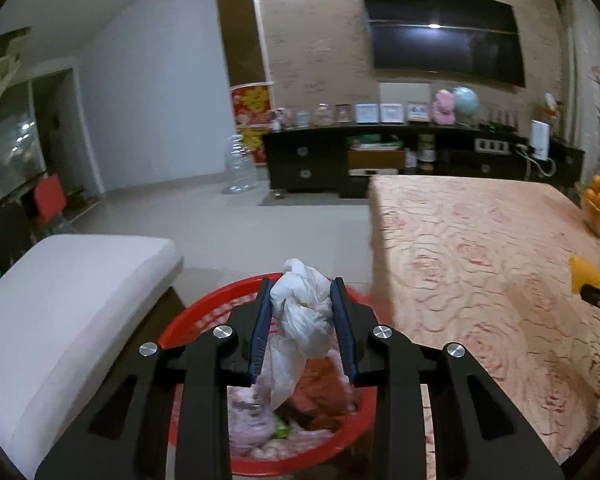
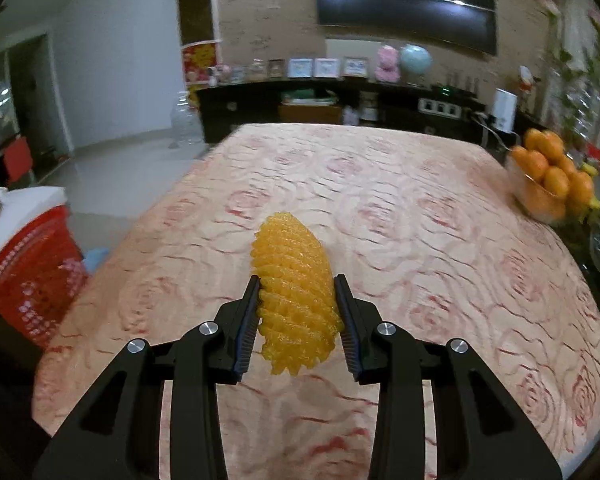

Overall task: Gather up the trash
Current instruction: 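Carry the tissue and foam mesh over the red wastebasket with both tools, then open both tools to drop the tissue and foam mesh into the wastebasket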

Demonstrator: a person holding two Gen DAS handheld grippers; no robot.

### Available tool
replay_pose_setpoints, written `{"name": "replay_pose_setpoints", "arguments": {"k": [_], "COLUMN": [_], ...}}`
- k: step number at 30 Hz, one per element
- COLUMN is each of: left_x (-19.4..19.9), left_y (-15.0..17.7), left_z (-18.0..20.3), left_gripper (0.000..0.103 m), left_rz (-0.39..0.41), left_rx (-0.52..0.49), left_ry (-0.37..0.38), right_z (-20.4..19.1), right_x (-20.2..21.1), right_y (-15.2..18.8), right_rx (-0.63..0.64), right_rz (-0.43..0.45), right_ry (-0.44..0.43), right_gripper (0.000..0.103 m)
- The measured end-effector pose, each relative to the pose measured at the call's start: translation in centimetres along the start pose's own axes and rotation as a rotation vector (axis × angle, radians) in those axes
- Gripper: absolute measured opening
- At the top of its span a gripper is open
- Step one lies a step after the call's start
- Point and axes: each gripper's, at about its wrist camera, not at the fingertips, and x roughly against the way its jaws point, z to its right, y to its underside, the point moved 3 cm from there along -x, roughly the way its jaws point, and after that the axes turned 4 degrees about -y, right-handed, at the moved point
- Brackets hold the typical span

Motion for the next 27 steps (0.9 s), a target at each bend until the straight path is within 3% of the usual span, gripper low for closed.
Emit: {"name": "replay_pose_setpoints", "arguments": {"k": [11,17,22,24,26,27], "left_x": [-3.0,-3.7,-3.9,-3.8,-3.6,-3.5], "left_y": [1.7,2.4,2.7,2.8,2.9,2.8], "left_z": [-6.0,-7.6,-8.6,-8.8,-8.9,-9.0], "left_gripper": [0.028,0.029,0.035,0.041,0.06,0.063], "left_rz": [-0.092,-0.14,-0.158,-0.156,-0.15,-0.146], "left_rx": [0.12,0.155,0.183,0.187,0.191,0.194], "left_ry": [-0.065,-0.099,-0.098,-0.091,-0.091,-0.094], "right_z": [-14.7,-20.4,-23.2,-23.9,-23.9,-23.8], "right_x": [-3.1,-4.7,-6.0,-5.9,-5.6,-5.5], "right_y": [-4.8,-7.0,-7.9,-8.0,-8.1,-8.2], "right_rx": [0.118,0.146,0.143,0.13,0.103,0.091], "right_rz": [-0.064,-0.105,-0.15,-0.161,-0.161,-0.156], "right_ry": [-0.362,-0.462,-0.517,-0.548,-0.573,-0.579], "right_gripper": [0.036,0.036,0.039,0.053,0.067,0.071]}}
